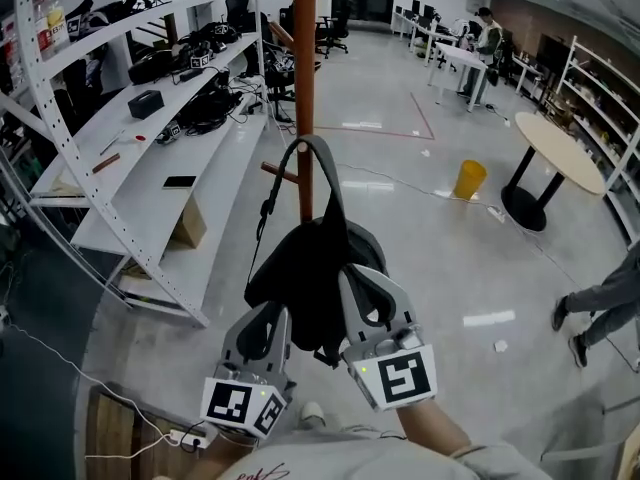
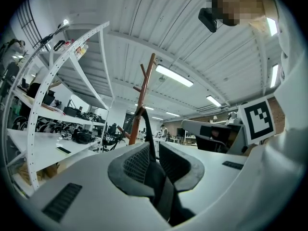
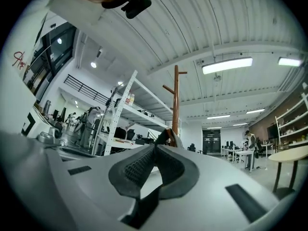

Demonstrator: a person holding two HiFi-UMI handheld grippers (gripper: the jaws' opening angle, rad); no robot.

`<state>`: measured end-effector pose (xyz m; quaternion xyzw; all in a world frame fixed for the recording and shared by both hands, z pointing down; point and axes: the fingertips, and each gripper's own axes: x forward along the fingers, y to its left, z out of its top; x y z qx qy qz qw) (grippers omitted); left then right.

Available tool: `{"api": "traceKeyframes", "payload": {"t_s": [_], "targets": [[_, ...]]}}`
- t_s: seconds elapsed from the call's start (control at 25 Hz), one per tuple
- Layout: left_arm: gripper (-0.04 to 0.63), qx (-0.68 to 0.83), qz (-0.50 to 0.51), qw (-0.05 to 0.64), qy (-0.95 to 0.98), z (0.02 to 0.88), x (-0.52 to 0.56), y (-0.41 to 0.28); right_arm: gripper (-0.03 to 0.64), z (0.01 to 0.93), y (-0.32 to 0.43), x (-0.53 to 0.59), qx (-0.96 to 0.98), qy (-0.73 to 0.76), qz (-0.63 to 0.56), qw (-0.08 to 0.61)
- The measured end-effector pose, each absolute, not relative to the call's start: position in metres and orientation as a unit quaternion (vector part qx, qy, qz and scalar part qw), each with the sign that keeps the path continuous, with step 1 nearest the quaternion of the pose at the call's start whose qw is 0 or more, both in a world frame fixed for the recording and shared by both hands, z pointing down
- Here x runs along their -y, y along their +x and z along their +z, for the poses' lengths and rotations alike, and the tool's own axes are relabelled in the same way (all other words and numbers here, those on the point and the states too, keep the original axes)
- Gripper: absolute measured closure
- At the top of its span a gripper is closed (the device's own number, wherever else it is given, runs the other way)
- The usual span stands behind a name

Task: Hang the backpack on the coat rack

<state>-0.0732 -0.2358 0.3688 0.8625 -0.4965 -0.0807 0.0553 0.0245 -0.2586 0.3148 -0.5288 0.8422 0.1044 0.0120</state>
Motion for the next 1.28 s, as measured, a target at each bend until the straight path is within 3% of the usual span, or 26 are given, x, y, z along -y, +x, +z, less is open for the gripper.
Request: {"api": "traceKeyframes", "payload": {"t_s": [0.6,1.28], "targets": [[0.531,0.501,-0.082,0.066,0.859,0.382,0.071,-0.009,0.598,0.357,0.081,0.084,-0.853,-0.517,0.070,-0.022],[0.563,0.515,-0.090,0.063,0.850,0.375,-0.003,-0.016,0.598,0.377,0.039,0.002,-0.882,-0.470,0.035,-0.027]]}}
